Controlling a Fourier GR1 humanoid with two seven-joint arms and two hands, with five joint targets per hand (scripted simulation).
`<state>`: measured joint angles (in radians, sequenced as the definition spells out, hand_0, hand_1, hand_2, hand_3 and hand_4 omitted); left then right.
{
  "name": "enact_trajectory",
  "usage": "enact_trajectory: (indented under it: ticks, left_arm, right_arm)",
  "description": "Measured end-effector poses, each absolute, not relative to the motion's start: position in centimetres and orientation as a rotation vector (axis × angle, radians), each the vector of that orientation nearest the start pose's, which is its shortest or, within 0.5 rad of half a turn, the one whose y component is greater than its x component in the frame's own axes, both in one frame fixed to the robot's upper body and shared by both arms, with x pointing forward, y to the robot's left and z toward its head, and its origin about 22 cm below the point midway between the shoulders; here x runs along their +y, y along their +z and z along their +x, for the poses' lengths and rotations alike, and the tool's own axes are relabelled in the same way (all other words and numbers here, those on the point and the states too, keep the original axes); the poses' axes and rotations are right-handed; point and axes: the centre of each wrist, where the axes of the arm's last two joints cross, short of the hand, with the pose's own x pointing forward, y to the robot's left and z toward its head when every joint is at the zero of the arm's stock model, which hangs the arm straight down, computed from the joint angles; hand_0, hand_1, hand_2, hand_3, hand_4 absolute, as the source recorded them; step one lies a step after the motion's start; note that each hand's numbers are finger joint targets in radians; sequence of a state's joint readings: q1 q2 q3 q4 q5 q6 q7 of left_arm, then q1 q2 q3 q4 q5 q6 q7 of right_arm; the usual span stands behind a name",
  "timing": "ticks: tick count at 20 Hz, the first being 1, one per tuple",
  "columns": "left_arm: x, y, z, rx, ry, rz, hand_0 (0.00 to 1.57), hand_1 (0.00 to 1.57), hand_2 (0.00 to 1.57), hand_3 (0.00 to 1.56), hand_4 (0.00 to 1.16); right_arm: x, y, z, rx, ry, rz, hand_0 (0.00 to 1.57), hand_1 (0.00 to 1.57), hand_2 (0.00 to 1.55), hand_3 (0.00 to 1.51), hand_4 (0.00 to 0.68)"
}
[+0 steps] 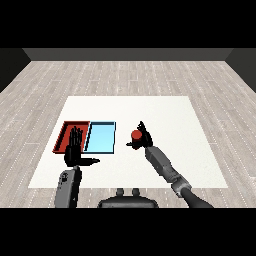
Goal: Pick the red can and put it in the red box
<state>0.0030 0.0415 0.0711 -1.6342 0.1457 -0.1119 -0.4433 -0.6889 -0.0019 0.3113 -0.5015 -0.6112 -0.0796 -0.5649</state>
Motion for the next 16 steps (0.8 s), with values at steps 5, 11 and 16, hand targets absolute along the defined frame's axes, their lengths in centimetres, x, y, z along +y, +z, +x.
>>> enact_trajectory:
  ticks: [5, 11, 16]
  left_arm:
    - [25.6, 1.5, 23.6, -2.091, 0.073, -0.103, 0.0, 0.0, 0.0, 0.0, 0.0]
    - [26.1, 1.6, 23.5, -2.091, 0.068, -0.09, 0.0, 0.0, 0.0, 0.0, 0.0]
    - [26.0, 0.7, 23.5, -2.088, 0.075, -0.101, 0.0, 0.0, 0.0, 0.0, 0.0]
  right_arm:
    - [-12.0, -6.4, 35.3, -1.564, -0.057, 0.275, 1.52, 1.52, 1.5, 1.46, 0.493]
    - [-11.0, -6.3, 35.0, -1.56, -0.019, 0.154, 1.54, 1.54, 1.47, 1.42, 0.575]
    - [-10.6, -5.8, 35.5, -1.542, 0.031, 0.086, 1.53, 1.53, 1.47, 1.42, 0.551]
